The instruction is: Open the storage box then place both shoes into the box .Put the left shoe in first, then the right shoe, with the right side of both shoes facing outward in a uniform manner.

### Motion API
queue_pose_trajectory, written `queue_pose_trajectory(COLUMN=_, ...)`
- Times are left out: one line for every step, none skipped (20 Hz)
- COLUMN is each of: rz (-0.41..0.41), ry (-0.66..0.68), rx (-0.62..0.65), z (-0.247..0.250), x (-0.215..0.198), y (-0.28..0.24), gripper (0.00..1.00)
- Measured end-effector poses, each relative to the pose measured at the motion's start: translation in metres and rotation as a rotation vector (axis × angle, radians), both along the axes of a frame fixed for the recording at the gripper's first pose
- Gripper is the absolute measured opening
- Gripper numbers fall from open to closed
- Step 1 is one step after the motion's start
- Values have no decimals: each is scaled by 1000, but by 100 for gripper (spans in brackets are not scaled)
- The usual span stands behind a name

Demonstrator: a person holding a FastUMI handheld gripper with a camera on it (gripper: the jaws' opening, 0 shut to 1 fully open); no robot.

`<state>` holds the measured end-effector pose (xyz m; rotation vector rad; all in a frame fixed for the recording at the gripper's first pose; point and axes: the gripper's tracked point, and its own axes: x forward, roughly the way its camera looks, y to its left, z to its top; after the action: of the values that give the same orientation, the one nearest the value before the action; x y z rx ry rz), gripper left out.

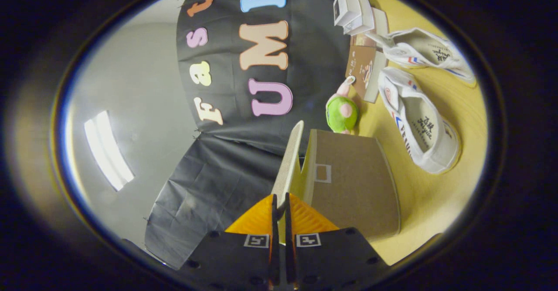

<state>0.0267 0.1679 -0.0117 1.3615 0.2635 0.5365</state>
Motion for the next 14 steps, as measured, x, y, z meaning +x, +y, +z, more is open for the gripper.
queue_pose_trajectory(rz=-5, ry=-10, rx=-11, z=3, x=2, y=1, gripper=8)
queue_pose_trajectory(rz=-6, ry=-27, rx=-20, z=9, x=1, y=1, gripper=8)
queue_pose_trajectory(rz=-6, ry=-45, rx=-28, z=17, x=-1, y=2, gripper=8)
queue_pose_trajectory(rz=-7, ry=-56, rx=-43, z=22, x=-1, y=3, gripper=7)
queue_pose_trajectory(rz=-13, ry=-62, rx=-61, z=26, x=-1, y=4, gripper=7)
queue_pose_trajectory(rz=-11, ry=-71, rx=-64, z=33, x=-1, y=6, gripper=7)
queue_pose_trajectory(rz=-5, ry=-79, rx=-69, z=40, x=-2, y=10, gripper=7)
queue_pose_trajectory(rz=-1, ry=-89, rx=-79, z=47, x=-2, y=13, gripper=7)
queue_pose_trajectory(rz=1, ry=-101, rx=-94, z=56, x=-4, y=16, gripper=7)
queue_pose_trajectory(rz=2, ry=-118, rx=-109, z=65, x=-4, y=19, gripper=7)
queue_pose_trajectory(rz=5, ry=-136, rx=-125, z=73, x=-4, y=24, gripper=7)
queue_pose_trajectory(rz=11, ry=-153, rx=-135, z=80, x=-4, y=29, gripper=8)
queue_pose_trajectory(rz=22, ry=-168, rx=-139, z=89, x=-5, y=36, gripper=8)
queue_pose_trajectory(rz=35, ry=-180, rx=-141, z=96, x=-4, y=44, gripper=8)
